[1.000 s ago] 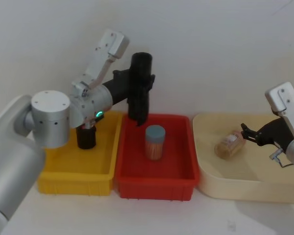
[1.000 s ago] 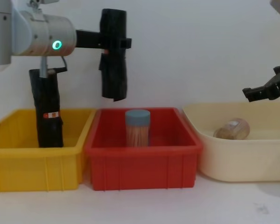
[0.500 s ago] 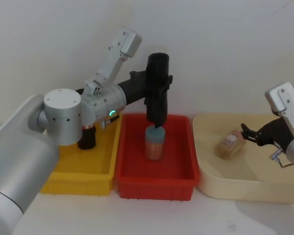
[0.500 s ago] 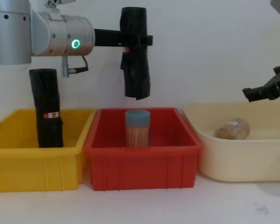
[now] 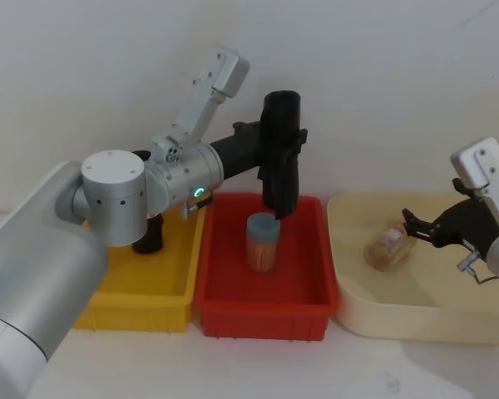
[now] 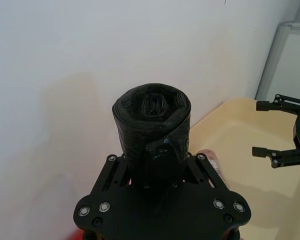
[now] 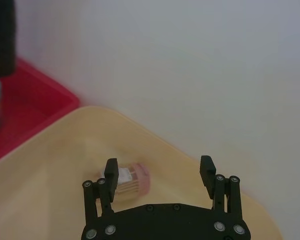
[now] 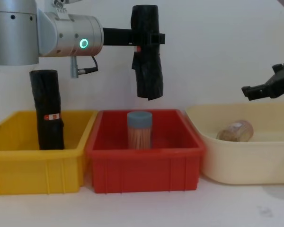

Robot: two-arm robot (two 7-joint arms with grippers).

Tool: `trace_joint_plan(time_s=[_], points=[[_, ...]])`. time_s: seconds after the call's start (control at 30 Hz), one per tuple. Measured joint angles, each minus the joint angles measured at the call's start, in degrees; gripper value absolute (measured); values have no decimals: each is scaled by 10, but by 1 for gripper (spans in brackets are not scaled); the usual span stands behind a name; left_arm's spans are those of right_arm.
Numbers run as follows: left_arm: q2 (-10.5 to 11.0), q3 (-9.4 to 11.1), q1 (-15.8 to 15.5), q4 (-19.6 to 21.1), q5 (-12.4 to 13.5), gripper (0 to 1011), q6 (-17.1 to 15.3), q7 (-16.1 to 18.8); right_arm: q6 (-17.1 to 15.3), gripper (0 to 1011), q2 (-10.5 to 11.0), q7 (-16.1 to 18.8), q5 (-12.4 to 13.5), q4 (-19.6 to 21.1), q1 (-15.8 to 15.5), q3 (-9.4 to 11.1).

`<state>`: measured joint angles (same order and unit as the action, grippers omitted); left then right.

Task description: Pick up the garbage bag with the one hand and transfer it to the other hand.

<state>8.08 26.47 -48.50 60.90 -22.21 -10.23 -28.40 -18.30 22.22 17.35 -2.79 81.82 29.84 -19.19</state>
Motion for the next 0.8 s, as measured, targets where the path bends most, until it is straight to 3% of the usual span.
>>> trace_joint_plan(time_s=[0.5, 0.8], points=[[-3, 1, -2, -3, -4, 366, 2, -8, 31, 1000, 18, 83, 31, 31, 1, -14], [-3, 1, -2, -4, -5, 366, 2, -9, 39, 1000, 6, 132, 51, 17, 23, -39]])
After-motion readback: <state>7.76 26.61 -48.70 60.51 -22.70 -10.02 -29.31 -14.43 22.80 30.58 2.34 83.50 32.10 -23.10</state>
